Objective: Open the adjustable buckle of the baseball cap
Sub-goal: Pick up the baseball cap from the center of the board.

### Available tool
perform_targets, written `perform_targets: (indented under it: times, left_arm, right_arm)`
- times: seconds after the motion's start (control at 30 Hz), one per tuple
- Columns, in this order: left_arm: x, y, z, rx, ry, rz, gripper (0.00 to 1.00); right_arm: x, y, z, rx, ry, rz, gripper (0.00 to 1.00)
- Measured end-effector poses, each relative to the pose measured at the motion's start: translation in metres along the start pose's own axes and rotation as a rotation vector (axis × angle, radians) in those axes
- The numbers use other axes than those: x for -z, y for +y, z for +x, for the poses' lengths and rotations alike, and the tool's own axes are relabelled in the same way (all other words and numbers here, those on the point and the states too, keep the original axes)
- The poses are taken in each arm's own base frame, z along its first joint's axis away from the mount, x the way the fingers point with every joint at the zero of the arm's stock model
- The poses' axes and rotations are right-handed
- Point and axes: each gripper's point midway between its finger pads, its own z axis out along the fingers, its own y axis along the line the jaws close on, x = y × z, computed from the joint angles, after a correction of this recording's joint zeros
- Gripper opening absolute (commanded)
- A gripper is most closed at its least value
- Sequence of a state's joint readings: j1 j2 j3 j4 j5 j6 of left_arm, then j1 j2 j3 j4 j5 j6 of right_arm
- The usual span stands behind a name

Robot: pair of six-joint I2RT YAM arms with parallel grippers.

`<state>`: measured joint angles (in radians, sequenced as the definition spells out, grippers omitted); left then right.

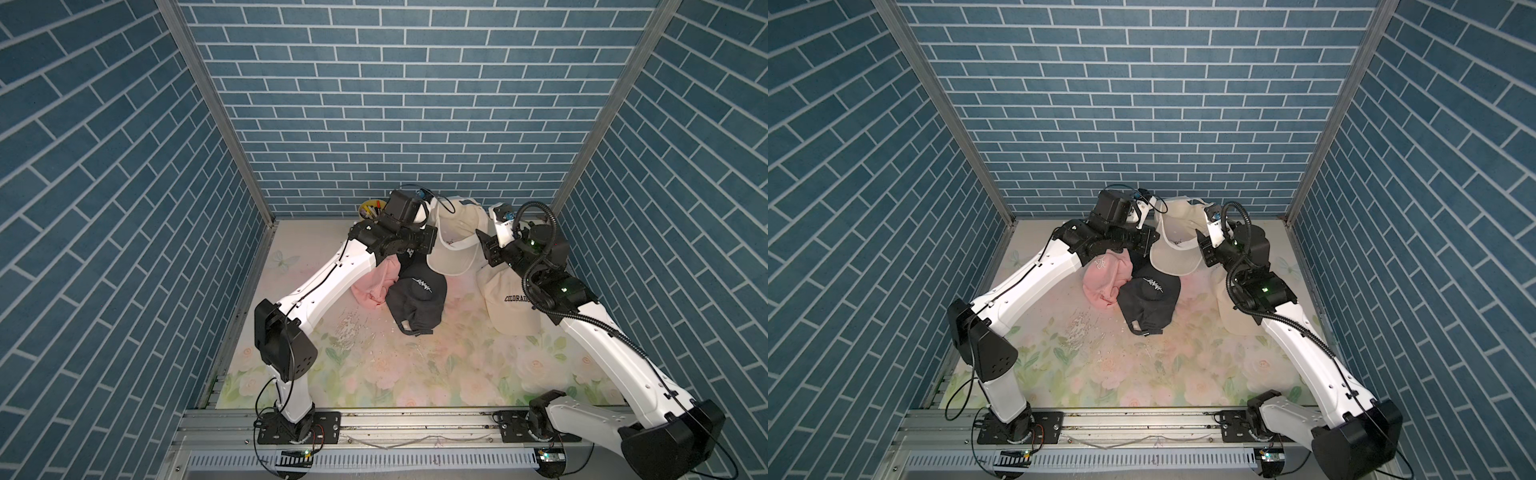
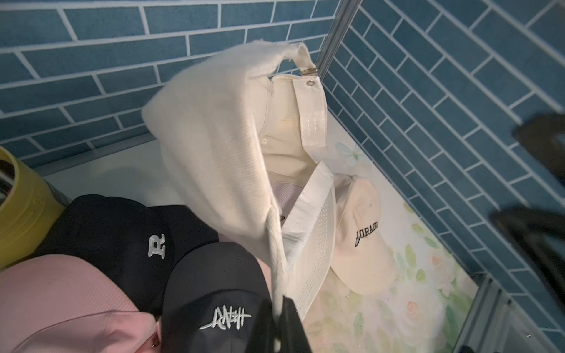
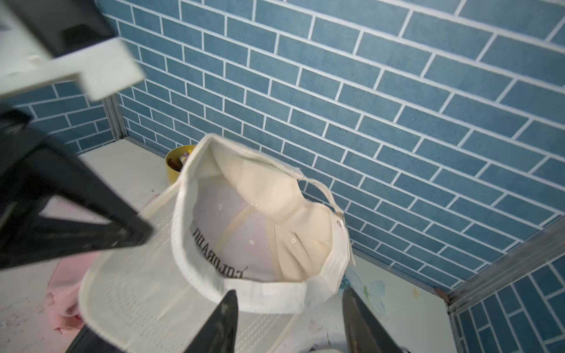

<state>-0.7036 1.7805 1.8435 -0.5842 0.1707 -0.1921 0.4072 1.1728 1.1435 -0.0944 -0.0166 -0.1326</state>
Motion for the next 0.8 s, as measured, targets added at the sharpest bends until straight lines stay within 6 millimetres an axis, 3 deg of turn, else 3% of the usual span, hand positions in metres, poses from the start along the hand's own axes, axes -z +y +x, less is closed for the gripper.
perform_targets:
  times: [0.13, 0.23, 0.4, 0.6, 0.8]
  left_arm:
    - [0.009, -0.012, 0.015, -0.137, -0.013, -0.03, 0.0]
    - [0.016, -0.011, 0.016, -0.184, -0.04, -0.049, 0.0]
    - [0.032, -0.006, 0.008, -0.217, -0.113, -0.076, 0.0]
    - [0.045, -0.007, -0.001, -0.231, -0.192, -0.075, 0.0]
    - [0.043, -0.011, -0.001, -0.237, -0.212, -0.053, 0.0]
  right_arm:
    - [-0.022, -0.032, 0.037, -0.159, 0.112, 0.032, 0.56]
    - [-0.024, -0.058, 0.062, -0.278, 0.159, 0.056, 0.57]
    - [-0.021, -0.083, 0.078, -0.445, 0.149, 0.03, 0.56]
    - [-0.029, -0.067, 0.094, -0.598, 0.12, -0.112, 0.54]
    - [-0.045, -0.048, 0.101, -0.695, 0.083, -0.248, 0.52]
